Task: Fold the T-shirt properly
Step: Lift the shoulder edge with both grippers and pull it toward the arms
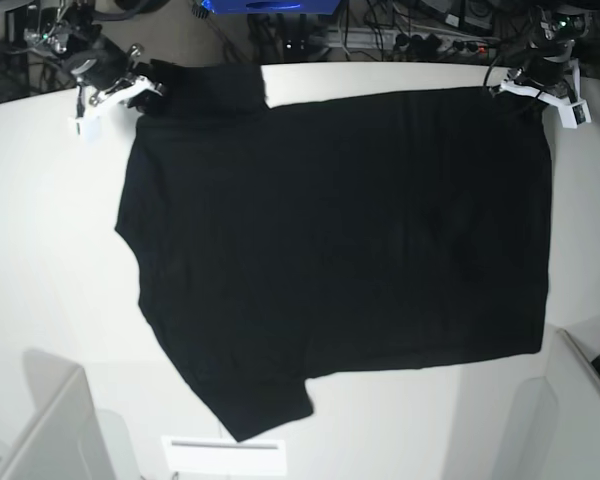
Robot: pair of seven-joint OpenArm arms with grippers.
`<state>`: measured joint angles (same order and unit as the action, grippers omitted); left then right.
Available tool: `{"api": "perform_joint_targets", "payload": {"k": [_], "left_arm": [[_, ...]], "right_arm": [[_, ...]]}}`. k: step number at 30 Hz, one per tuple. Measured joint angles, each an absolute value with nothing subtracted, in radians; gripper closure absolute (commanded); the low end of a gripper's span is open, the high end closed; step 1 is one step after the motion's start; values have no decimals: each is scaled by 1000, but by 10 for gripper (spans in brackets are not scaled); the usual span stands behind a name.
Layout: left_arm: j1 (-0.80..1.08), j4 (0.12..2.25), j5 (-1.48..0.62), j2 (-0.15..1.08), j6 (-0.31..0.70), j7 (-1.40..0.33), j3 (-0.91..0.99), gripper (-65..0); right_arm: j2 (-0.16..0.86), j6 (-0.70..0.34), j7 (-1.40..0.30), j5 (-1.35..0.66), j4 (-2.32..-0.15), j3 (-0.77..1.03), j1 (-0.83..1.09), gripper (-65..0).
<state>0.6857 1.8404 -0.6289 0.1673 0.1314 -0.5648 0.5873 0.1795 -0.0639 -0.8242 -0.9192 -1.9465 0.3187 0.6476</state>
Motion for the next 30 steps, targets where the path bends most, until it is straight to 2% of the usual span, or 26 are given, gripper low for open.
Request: {"api": "perform_joint_targets", "payload": {"k": [5, 11, 16, 23, 26, 30], "left_arm": [[683, 1922, -635, 172, 131, -560, 588, 0], [629, 1919, -629, 175, 128, -566, 588, 0], [533, 1915, -628, 170, 124, -717, 596, 0], [479, 1910, -625, 172, 120, -731, 597, 0], [452, 1909, -544, 170, 120, -739, 596, 0], [415, 1902, -472, 162, 121, -737, 594, 0]], "right_arm": [[210, -64, -853, -923, -1950, 318, 584, 0], [212, -64, -921, -923, -1950, 321, 472, 0], [213, -64, -999, -918, -1950, 321, 390, 0], [213, -64, -1000, -920, -1937, 320, 305, 0], [212, -59, -1027, -919, -1903, 316, 261, 0], [213, 2, -1045, -916, -1870, 311, 193, 0]]}}
